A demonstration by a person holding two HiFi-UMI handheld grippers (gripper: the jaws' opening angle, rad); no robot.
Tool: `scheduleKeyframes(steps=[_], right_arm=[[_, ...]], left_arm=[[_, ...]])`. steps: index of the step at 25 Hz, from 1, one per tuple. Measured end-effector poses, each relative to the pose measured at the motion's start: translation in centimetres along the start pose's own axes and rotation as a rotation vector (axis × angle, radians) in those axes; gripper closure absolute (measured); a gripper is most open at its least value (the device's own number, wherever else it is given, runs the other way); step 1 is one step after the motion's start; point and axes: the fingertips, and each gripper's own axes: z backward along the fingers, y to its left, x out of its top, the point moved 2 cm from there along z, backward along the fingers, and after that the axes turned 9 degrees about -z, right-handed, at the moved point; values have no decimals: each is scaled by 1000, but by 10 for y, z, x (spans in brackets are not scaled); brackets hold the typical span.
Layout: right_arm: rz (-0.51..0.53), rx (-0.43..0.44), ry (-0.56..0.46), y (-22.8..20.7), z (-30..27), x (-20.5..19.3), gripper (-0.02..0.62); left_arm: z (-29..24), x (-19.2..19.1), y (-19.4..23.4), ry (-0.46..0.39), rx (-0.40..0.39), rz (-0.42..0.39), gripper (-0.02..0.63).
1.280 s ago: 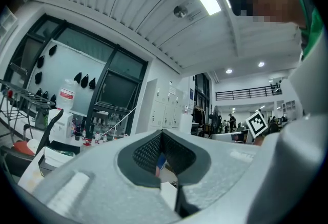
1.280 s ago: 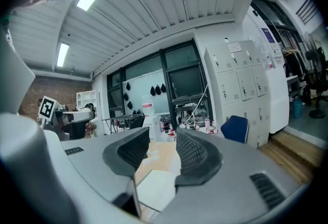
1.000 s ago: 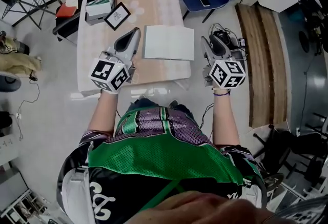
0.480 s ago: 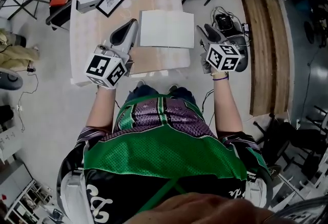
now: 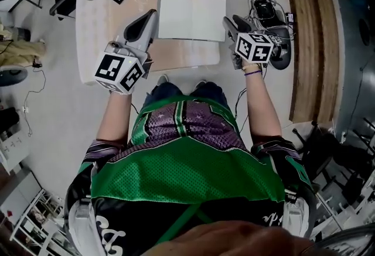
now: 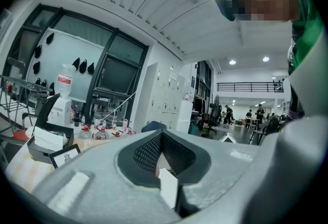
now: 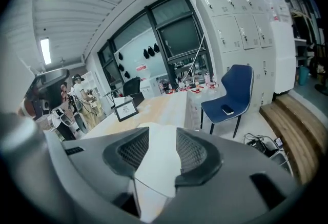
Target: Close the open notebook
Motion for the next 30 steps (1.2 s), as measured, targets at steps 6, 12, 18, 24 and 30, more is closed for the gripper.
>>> scheduleKeyframes(steps=[6, 12, 18, 24, 30], right_arm=[[-62, -11, 68, -27, -18, -27, 442], [-121, -11, 130, -53, -41, -55, 442], [-191, -15, 171, -76, -59, -79, 440], [-282, 9, 213, -85, -68, -97, 440], [-413, 62, 226, -86, -70, -109, 439]], left_arm=[[0, -4, -11, 23, 12, 11, 591], [4, -21, -14, 76, 41, 14, 591], [11, -30, -15, 121, 69, 6, 591], [15, -36, -11, 148, 92, 7, 591], [22, -38, -6, 151, 115, 32, 591]])
